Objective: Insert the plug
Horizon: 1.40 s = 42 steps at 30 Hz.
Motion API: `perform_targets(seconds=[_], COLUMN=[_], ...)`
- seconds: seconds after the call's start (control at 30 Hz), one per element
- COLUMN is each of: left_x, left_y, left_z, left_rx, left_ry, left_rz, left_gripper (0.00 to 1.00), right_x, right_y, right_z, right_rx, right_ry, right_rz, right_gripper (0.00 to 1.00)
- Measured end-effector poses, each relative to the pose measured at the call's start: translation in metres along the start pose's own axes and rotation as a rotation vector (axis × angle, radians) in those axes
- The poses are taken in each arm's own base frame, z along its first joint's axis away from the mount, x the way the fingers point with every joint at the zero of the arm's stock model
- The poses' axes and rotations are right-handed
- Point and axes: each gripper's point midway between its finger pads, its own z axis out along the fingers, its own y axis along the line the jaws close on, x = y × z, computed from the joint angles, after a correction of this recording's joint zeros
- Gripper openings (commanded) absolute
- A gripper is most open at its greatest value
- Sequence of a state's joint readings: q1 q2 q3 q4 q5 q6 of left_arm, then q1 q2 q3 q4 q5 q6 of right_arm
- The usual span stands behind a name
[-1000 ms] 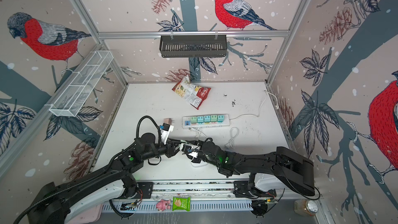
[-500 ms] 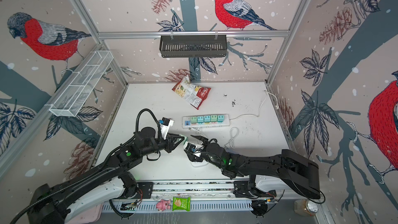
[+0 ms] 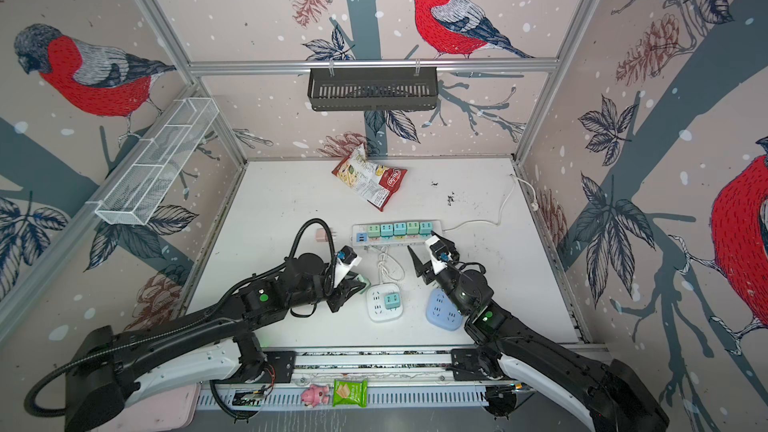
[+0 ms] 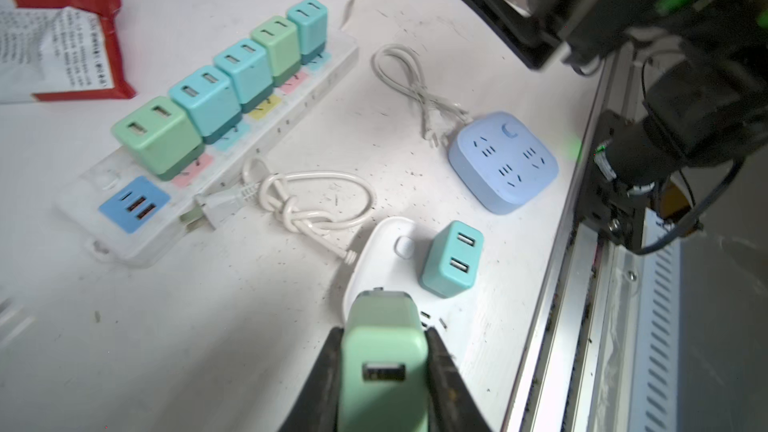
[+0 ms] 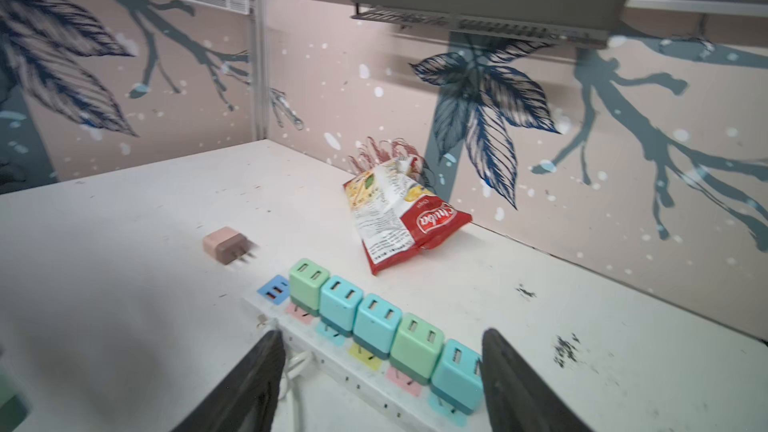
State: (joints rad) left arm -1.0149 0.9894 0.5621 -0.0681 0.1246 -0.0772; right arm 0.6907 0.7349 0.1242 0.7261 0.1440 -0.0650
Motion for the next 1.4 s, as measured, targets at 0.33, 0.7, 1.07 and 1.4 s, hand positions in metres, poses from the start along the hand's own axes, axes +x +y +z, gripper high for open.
perform_targets(seconds=[0.33, 0.7, 1.07, 1.4], left_x=[0.026, 0.044, 0.042, 0.045], left_y=[-0.036, -0.038, -0.034, -0.025], left_z=[0.021, 0.043, 0.058, 0.052], left_rx=[0.051, 0.054, 0.022, -0.027], left_ry=[0.143, 0.252, 0.314, 0.338], left_rz=[0.194, 0.22, 0.225, 0.229], left_gripper=[0.0, 0.0, 0.0, 0.0], right_x=[0.02, 0.022, 0.026, 0.026], right_y=[-0.039, -0.049, -0.049, -0.048], right_z=[0.007, 0.003, 0.004, 0.005], right_rx=[0.138, 0.157, 0.151, 0.142], right_ry=[0.079, 0.072, 0.086, 0.085], right_rz=[0.143, 0.209, 0.213, 0.217], right_gripper=[0.75, 0.76, 0.76, 0.76])
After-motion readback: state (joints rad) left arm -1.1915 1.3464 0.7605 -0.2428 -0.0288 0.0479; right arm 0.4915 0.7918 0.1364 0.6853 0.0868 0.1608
